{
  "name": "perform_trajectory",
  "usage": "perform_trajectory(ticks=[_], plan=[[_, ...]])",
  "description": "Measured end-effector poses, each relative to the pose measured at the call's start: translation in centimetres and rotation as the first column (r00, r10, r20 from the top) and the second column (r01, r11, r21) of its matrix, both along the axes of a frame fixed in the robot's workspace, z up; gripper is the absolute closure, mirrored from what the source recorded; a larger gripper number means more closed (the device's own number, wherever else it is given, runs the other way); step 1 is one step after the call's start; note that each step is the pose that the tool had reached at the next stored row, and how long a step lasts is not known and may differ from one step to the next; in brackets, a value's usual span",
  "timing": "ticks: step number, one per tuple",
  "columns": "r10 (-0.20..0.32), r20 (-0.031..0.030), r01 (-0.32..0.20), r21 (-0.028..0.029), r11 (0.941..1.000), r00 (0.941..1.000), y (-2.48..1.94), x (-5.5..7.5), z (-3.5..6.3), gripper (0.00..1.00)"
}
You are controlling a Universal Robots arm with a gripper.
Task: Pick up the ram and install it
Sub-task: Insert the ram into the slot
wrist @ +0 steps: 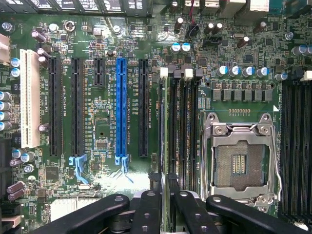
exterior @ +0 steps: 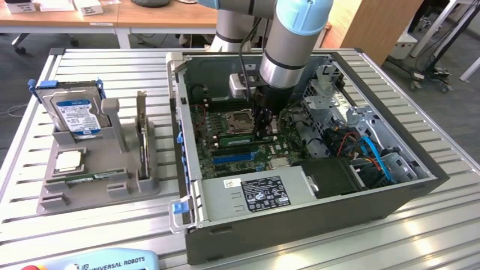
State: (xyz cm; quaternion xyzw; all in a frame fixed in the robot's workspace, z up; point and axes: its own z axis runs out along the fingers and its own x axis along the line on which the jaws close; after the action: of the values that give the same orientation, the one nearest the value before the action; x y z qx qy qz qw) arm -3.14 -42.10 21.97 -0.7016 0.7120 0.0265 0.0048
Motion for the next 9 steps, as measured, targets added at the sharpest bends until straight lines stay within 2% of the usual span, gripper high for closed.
perform_trajectory(ticks=[3,9], plan=[[0.0,-0.0001,0.0,0.0018,1.0,1.0,0.0,0.0,0.43,0.81],[0.0,0.0001,0.0,0.007,1.0,1.0,0.0,0.0,2.39,0.81]])
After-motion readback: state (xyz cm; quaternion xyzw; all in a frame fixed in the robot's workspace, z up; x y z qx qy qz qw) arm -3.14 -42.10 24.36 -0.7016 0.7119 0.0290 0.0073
